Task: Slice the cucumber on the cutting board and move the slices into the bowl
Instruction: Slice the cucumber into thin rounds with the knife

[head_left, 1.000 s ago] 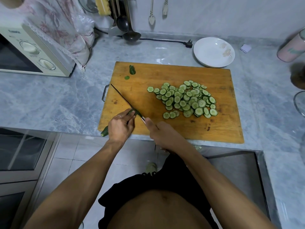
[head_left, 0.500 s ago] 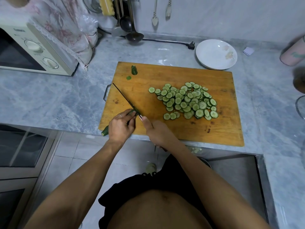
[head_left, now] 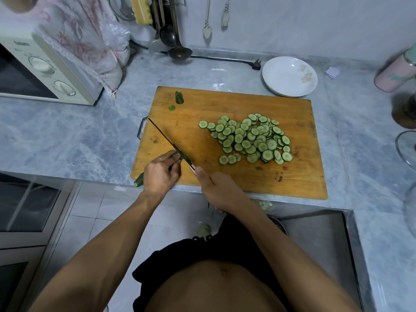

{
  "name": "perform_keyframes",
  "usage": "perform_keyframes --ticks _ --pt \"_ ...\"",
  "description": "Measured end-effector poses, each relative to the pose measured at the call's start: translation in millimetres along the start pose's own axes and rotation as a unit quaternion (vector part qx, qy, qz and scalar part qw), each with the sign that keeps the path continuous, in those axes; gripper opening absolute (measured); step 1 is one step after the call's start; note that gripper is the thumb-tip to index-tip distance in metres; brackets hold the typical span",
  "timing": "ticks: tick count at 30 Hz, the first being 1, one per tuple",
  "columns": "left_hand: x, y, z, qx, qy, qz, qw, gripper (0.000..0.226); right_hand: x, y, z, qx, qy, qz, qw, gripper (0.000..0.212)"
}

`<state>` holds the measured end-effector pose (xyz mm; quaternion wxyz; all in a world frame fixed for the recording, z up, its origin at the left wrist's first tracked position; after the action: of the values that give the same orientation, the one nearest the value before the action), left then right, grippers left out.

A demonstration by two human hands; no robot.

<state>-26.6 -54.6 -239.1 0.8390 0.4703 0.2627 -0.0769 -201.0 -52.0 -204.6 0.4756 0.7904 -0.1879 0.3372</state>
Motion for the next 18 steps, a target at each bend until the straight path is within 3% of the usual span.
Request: perform_keyframes --ticks 13,18 --pt "-2.3 -2.0 0.4 -0.014 -0.014 -0.01 1.0 0.036 4.4 -3.0 3.7 0.016 -0.017 -0.002 1.0 0.069" --pt "-7.4 1.6 0.3 -0.029 -0.04 -0.007 0.999 0.025 14.4 -11.3 16.9 0.004 0.002 0.001 1.0 0.072"
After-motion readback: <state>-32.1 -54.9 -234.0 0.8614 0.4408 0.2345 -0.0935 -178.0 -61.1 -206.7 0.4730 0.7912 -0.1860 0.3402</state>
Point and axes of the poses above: each hand's wrist, its own z-axis towards the middle knuckle, its own y-axis out of the back of the hand, x = y × z, the point moved 9 cm from there along z, towards the middle knuckle, and after that the axes turned 13 degrees about -x, right-handed, at the moved point
